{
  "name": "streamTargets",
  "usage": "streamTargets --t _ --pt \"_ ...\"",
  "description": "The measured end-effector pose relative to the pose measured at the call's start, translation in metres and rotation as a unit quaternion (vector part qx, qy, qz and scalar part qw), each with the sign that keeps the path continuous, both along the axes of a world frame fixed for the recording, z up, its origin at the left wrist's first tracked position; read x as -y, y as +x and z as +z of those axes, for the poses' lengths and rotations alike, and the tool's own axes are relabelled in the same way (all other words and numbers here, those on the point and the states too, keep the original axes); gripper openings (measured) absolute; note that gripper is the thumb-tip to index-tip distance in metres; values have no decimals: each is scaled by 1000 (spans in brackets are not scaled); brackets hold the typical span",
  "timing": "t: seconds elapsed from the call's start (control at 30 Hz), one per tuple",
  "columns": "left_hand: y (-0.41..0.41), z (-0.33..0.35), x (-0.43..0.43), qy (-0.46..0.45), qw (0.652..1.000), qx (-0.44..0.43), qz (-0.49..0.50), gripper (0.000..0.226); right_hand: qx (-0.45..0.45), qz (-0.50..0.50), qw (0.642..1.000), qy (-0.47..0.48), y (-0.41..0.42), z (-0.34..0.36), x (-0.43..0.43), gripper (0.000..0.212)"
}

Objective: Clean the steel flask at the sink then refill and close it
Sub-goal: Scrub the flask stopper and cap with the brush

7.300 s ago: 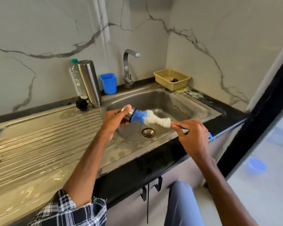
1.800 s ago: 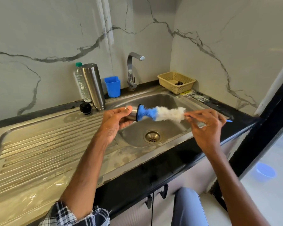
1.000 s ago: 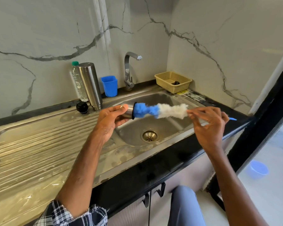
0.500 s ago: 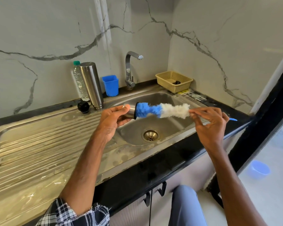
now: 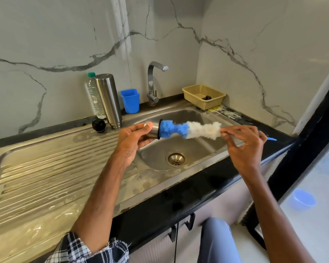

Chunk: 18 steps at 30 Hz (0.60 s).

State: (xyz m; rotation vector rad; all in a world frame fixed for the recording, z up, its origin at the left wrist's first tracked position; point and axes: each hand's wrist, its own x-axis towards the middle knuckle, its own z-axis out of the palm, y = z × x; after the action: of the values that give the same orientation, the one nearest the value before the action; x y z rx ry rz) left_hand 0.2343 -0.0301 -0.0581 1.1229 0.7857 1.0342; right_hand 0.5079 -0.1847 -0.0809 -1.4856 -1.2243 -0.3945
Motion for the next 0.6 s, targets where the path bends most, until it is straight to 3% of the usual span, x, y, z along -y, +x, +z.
streamTargets --t 0.1,0.2,0.33,0.43,0.53,0.6 --pt "0 0 -1 0 1000 -4 1 15 44 13 999 -12 -4 -1 -3 20" --pt "-1 -2 0 -2 1000 1 -5 21 -18 -10 1000 0 5 2 2 28" --pt "0 -2 -2 12 1000 -15 -12 21 43 15 999 -18 2 -1 1 21" --pt "2 -4 0 7 1000 -12 -17 24 -19 -10 1000 -8 13 1 6 29" --pt "0 -6 -1 15 1000 -17 -15 22 42 18 999 -22 2 -3 4 21" --pt "0 -5 -2 15 1000 -15 -16 20 29 12 999 -22 5 -2 2 21"
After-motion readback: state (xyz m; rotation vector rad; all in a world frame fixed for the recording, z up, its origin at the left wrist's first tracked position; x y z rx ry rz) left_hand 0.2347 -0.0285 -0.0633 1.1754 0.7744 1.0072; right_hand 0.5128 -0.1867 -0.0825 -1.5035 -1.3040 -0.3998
